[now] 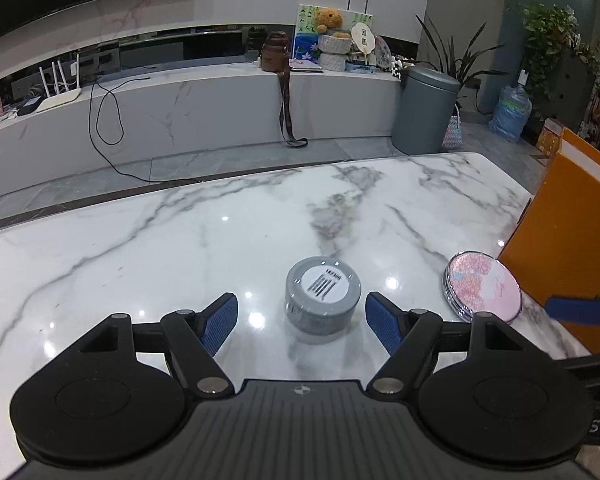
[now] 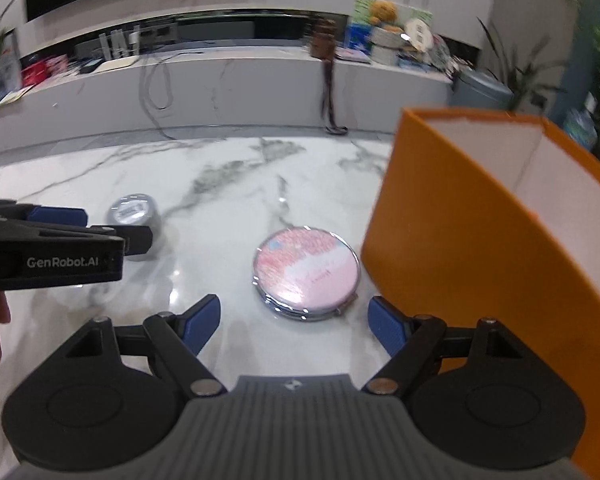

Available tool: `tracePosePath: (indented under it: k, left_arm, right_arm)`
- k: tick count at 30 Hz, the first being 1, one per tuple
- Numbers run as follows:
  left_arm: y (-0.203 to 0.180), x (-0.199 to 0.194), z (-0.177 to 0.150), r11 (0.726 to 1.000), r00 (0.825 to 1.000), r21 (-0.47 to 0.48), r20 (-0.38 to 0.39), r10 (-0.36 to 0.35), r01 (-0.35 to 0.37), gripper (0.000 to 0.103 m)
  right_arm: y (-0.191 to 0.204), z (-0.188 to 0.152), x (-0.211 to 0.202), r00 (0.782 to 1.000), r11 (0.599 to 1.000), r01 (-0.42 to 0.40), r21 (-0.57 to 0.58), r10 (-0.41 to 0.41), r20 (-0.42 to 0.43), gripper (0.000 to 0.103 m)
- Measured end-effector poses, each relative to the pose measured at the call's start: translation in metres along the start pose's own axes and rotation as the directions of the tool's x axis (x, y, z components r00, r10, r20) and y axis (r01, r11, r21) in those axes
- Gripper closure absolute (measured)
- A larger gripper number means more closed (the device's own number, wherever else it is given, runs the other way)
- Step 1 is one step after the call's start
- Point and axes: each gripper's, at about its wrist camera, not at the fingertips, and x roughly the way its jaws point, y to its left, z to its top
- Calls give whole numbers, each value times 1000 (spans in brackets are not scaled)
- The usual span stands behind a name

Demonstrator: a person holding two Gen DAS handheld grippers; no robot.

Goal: Organize rigid objects
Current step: 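Grasp the grey tin with the left tool while the right tool grasps the pink compact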

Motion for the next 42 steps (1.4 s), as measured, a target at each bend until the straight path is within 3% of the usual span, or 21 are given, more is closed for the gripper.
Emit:
tracePosePath:
  k: [4,16,21,26,30,33,42]
  left_arm:
    - [-5,7,1,1000,1000,14,5,-1,1,17]
    - [-6,18,4,999,999,23,10,-33,33,22]
    - [-2,20,8,999,999,7,6,-53,53,41]
    - [-5,22,9,997,997,12,3,-74,74,54]
    - [-6,20,8,997,997,19,-1,-80,80,55]
    - [-6,18,8,996,997,30,-9,-80,80,55]
    - [-6,13,7,996,996,35,-26,-83,84,56]
  right_arm:
    - [-5,-7,9,1000,997,-1,79,1,8,23]
    - [1,-10,29,994,996,35,87,-44,103,20]
    - [2,-6,35,992,996,28,81,-38,124,21]
    - [3,-4,37,991,997,21,71,-30,128,22]
    - [4,-3,38,991,998,16,65,-24,128,23]
    - [5,-2,38,991,999,7,53,-14,132,32]
    - [6,2,36,994,999,-15,34,12,104,32]
